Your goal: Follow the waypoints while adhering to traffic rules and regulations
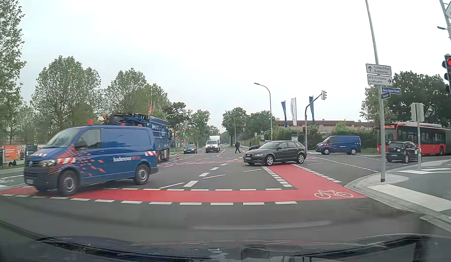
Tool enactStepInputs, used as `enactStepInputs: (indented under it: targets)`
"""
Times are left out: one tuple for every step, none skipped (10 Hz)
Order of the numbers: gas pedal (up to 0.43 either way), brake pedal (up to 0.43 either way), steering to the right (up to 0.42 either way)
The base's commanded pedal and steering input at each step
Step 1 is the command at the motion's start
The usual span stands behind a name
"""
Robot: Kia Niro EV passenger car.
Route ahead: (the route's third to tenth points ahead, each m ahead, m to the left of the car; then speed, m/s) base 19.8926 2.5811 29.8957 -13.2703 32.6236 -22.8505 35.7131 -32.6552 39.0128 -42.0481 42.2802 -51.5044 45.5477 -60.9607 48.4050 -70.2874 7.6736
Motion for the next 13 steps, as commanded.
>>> enactStepInputs:
  targets:
    - [0.02,0.0,0.051]
    - [0.02,0.0,0.067]
    - [0.02,0.0,0.094]
    - [0.02,0.0,0.122]
    - [0.02,0.0,0.146]
    - [0.02,0.0,0.175]
    - [0.02,0.0,0.201]
    - [0.02,0.0,0.222]
    - [0.02,0.0,0.244]
    - [0.02,0.0,0.26]
    - [0.02,0.0,0.268]
    - [0.02,0.0,0.272]
    - [0.02,0.0,0.276]
